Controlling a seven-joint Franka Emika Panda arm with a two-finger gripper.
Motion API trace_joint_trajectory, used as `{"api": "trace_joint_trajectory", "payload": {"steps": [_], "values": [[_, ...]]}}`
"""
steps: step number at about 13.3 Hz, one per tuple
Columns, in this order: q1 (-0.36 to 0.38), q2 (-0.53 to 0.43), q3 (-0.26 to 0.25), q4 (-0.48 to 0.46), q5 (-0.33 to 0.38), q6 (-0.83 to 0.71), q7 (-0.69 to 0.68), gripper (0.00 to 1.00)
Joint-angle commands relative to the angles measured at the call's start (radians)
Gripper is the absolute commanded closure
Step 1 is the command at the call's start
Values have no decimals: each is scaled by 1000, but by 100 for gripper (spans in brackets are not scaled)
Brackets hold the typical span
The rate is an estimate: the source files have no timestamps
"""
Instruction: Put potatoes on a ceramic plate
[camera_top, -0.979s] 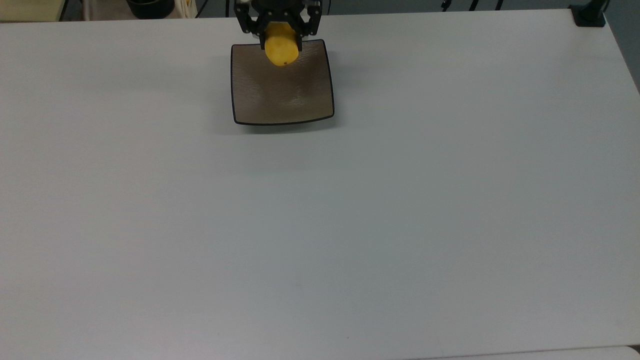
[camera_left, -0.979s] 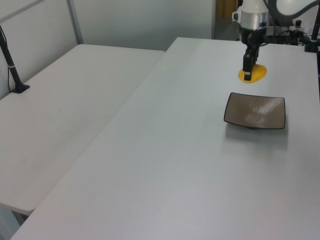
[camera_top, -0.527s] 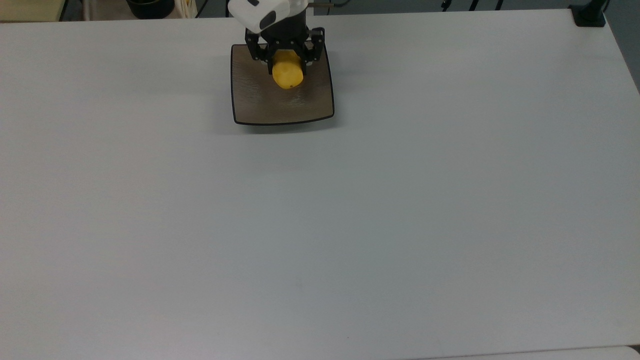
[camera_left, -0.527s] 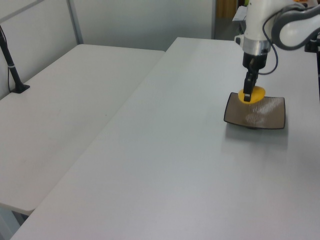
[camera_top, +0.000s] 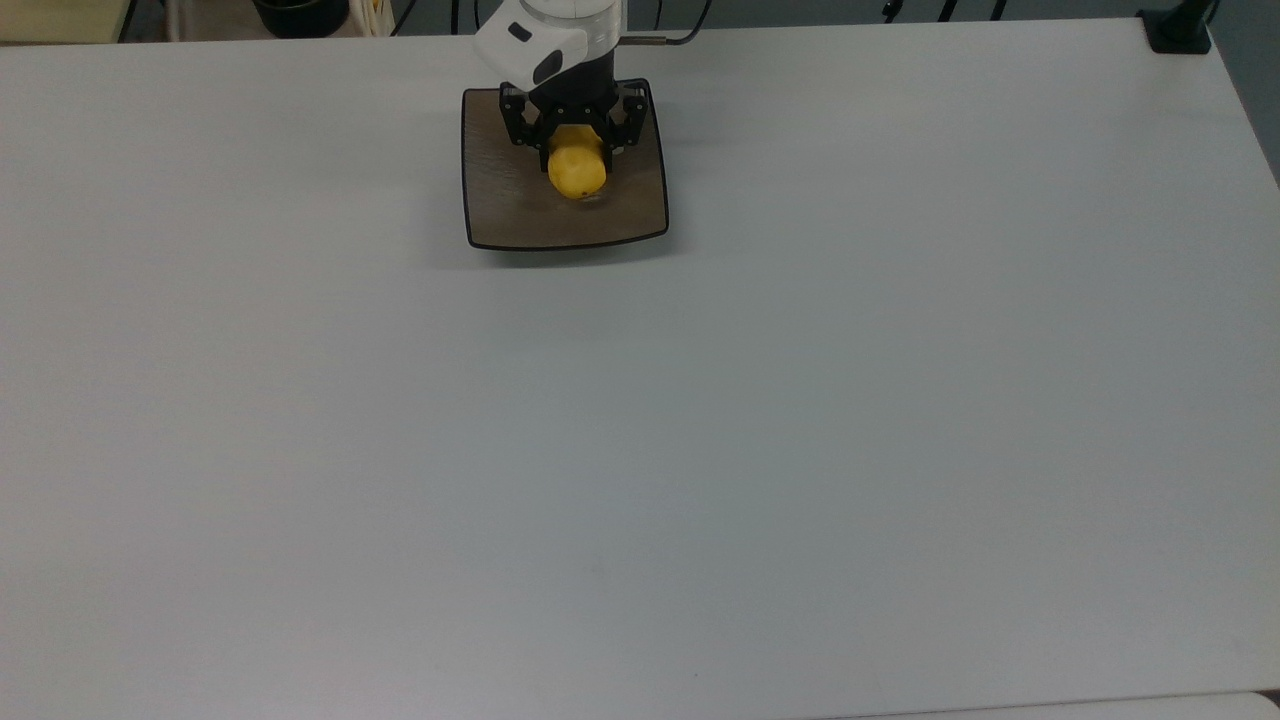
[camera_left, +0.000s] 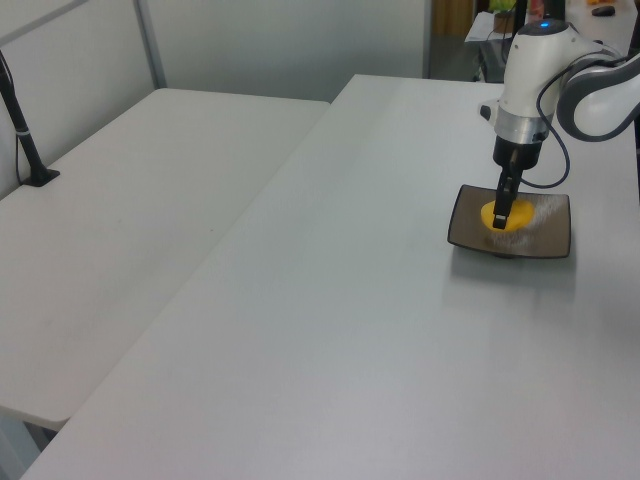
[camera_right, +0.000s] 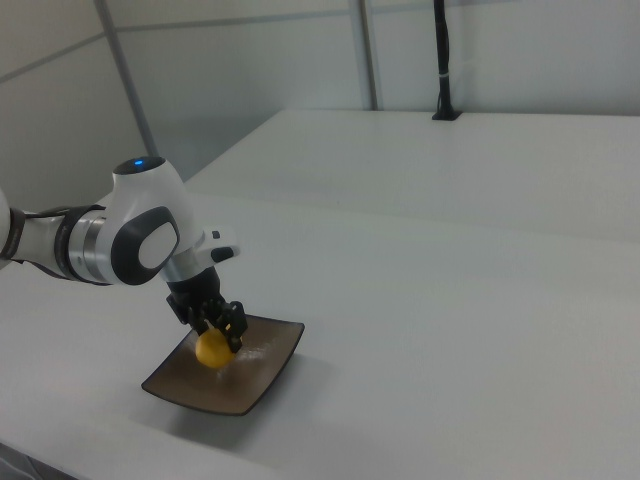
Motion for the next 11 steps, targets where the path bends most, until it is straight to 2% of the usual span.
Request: {"api": "trace_joint_trajectory", "payload": {"steps": [1, 2, 4, 5, 6, 7, 11], "values": [[7, 8, -4, -16, -16, 20, 1, 72], [5, 6, -4, -14, -16, 18, 1, 58], [5, 3, -4, -13, -16, 15, 1, 44], [5, 2, -4, -8, -16, 7, 6, 33], [7, -1, -4, -4, -16, 0, 6, 8], [7, -4, -4, -2, -16, -3, 6, 0], [8, -8, -2, 33, -16, -52, 6, 0]]}}
